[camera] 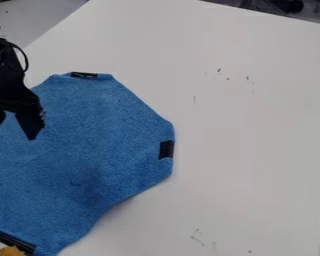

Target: Fold the cloth from top to bottom

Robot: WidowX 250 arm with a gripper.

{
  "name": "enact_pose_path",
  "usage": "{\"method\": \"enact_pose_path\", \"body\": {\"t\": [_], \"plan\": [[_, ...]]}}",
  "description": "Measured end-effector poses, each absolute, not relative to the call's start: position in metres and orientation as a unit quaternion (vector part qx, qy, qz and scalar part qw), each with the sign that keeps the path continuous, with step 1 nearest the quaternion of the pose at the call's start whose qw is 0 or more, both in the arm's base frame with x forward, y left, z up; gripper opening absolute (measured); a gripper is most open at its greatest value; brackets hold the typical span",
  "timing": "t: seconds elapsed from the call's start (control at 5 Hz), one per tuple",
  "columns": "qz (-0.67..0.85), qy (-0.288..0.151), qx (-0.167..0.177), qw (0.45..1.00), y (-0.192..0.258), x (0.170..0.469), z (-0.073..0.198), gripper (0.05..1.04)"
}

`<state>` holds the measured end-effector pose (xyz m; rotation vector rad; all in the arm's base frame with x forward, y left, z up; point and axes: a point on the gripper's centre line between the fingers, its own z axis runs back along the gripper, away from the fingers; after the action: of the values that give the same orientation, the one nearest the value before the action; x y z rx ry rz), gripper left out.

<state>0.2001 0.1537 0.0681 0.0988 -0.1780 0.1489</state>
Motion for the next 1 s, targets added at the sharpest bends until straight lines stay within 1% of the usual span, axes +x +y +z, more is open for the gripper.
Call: {"method": "enact_pose_path", "body": {"t": [0.2, 0.6, 0.8, 1.0], "plan": [[0.074, -0.079, 0.042, 0.993, 0.152, 0.199, 0.063, 1.001], [0.0, -0.058, 0.029, 0.998, 0.155, 0.243, 0.06, 1.001], [-0.066, -0.058, 0.025, 0.996, 0.15, 0.279, 0.057, 1.001], [-0.141, -0.073, 0.03, 0.987, 0.143, 0.328, 0.057, 1.001]]}}
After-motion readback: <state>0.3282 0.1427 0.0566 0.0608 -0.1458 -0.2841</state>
